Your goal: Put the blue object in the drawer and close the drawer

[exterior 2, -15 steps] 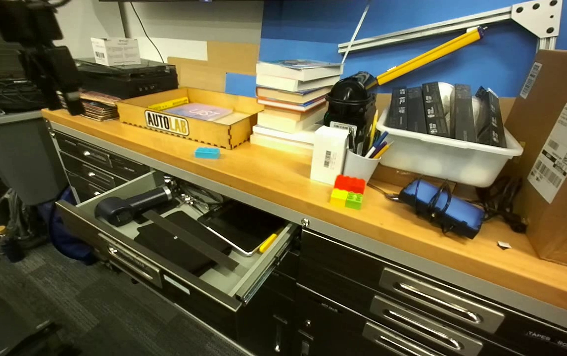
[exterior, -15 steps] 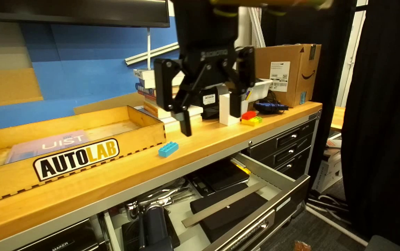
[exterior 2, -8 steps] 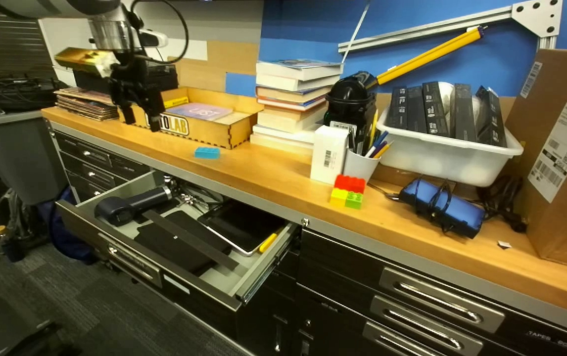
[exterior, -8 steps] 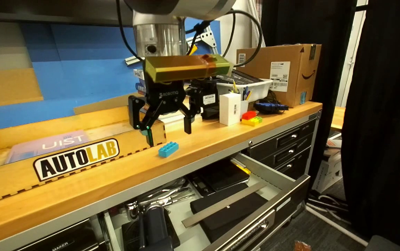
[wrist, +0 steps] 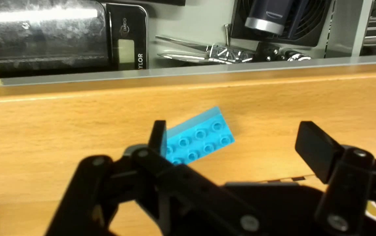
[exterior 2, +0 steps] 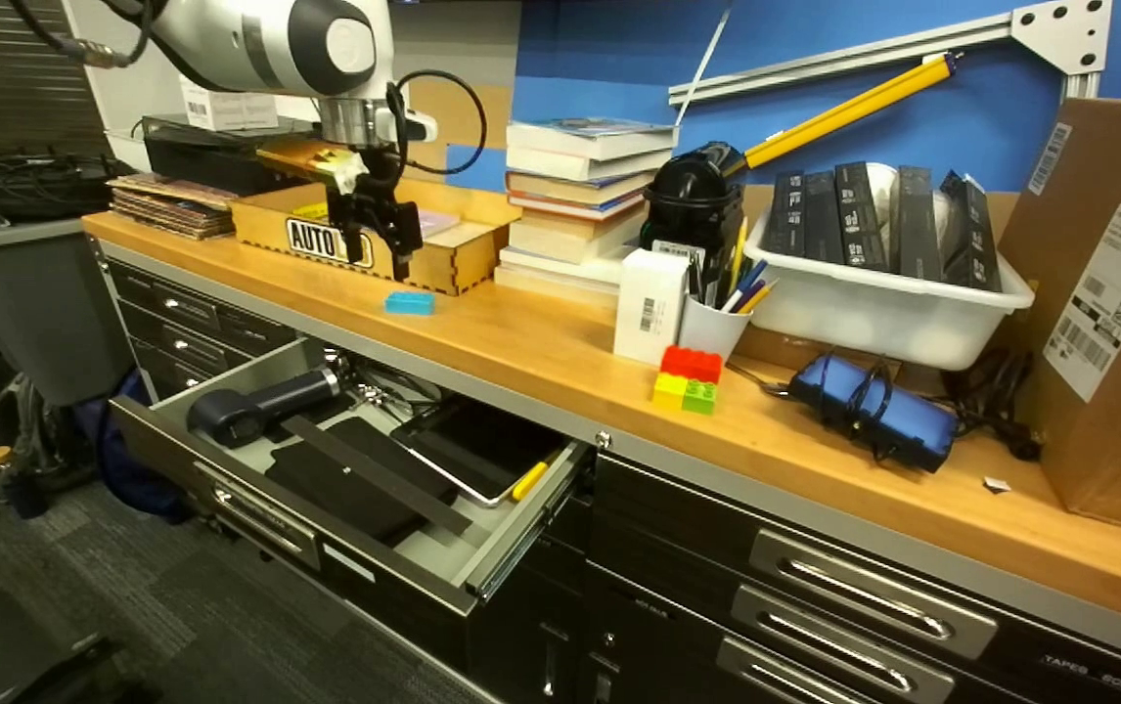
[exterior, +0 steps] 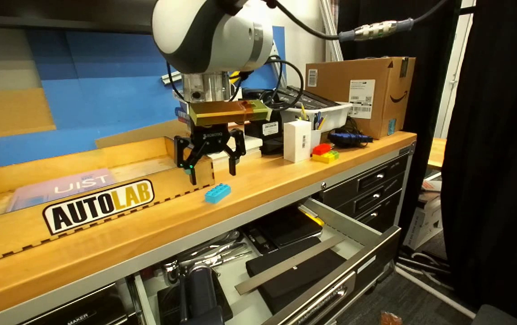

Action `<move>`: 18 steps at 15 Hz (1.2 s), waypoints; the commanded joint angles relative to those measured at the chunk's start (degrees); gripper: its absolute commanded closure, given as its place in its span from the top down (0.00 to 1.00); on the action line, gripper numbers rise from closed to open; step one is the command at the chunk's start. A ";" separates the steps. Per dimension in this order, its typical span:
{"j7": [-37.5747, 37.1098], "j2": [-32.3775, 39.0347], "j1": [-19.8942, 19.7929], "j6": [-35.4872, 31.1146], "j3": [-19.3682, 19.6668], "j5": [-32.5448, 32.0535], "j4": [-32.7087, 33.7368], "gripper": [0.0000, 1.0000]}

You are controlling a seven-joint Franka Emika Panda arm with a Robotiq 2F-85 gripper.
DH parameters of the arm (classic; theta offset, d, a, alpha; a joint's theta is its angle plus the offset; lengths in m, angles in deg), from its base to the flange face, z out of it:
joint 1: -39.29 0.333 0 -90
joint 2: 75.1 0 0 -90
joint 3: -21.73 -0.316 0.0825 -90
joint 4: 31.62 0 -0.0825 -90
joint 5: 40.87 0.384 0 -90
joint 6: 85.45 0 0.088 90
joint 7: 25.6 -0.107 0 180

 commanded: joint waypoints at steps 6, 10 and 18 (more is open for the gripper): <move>-0.25 7.98 1.74 -1.00 4.00 3.49 8.24 1.00; -1.57 9.78 2.69 -1.17 4.95 2.79 9.47 1.00; -5.99 10.93 5.07 -1.20 7.50 0.61 10.20 1.00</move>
